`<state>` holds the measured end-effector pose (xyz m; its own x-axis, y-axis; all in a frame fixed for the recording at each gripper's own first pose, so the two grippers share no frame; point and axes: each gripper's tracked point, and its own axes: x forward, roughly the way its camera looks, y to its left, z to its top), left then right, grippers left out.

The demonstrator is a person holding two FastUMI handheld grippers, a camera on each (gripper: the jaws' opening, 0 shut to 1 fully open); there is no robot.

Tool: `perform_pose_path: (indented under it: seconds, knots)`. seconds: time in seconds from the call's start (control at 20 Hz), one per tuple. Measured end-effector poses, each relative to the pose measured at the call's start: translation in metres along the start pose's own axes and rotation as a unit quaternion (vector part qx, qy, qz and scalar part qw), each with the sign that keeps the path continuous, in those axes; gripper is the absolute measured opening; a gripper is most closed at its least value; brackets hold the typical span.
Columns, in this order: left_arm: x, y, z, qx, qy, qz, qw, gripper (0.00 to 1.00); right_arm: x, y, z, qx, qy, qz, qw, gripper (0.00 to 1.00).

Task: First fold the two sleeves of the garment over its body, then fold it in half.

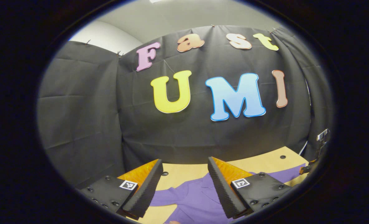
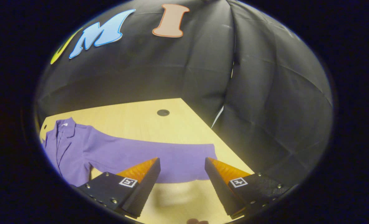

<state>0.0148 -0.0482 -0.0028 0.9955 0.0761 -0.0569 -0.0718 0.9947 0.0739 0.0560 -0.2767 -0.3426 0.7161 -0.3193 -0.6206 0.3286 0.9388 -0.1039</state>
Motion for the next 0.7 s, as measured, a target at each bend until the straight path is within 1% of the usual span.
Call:
perform_pose_path:
  seconds: [0.1,0.3,0.5,0.6,0.65,0.7]
  knots:
    - [-0.002,-0.002,0.0,0.003,0.003,0.004,1.0,0.94,0.014,-0.006,-0.011,-0.001,0.018,-0.002,1.0,0.92]
    - [-0.003,-0.008,-0.001,0.009,0.008,0.006,1.0,0.94,0.034,-0.006,-0.025,0.004,0.044,0.001,0.999,0.92]
    - [-0.005,-0.015,-0.003,0.013,0.012,0.004,1.0,0.94,0.049,0.0,-0.041,0.005,0.07,0.012,0.997,0.92]
    - [-0.005,-0.018,-0.004,0.015,0.012,0.003,1.0,0.94,0.052,0.006,-0.055,0.006,0.089,0.024,0.996,0.92]
    - [-0.005,-0.019,-0.003,0.016,0.012,0.002,1.0,0.95,0.052,0.008,-0.059,0.009,0.091,0.029,0.995,0.94]
    - [-0.005,-0.02,-0.003,0.016,0.012,0.003,1.0,0.95,0.055,0.007,-0.057,0.012,0.079,0.03,0.996,0.95]
